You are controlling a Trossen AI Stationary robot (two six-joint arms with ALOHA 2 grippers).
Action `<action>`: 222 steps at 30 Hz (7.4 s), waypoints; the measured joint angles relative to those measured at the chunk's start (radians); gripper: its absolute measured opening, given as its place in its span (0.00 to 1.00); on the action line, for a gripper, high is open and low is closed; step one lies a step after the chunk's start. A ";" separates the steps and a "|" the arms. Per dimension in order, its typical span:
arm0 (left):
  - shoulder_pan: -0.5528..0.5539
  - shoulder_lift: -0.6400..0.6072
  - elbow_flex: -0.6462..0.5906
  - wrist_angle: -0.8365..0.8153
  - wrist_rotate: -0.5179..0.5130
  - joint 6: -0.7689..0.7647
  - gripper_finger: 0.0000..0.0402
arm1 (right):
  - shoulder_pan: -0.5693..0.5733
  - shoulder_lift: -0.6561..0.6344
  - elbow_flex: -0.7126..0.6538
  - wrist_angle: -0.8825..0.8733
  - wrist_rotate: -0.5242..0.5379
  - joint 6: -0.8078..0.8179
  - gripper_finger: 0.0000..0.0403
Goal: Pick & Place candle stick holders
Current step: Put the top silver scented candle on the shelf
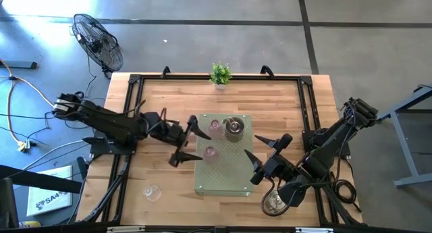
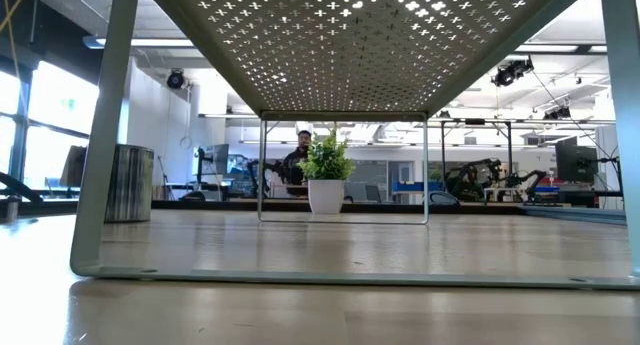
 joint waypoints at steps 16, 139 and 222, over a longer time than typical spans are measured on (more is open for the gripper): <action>0.000 -0.060 0.000 -0.139 -0.100 0.028 0.86 | 0.000 0.000 0.000 0.000 -0.007 0.000 0.69; -0.331 -0.222 0.801 -2.280 -0.468 -0.669 0.99 | -0.104 -0.013 0.000 0.002 -0.243 -0.072 0.69; 0.706 0.076 0.253 -1.884 0.066 0.139 0.99 | -0.104 -0.013 0.000 -0.022 -0.269 -0.045 0.69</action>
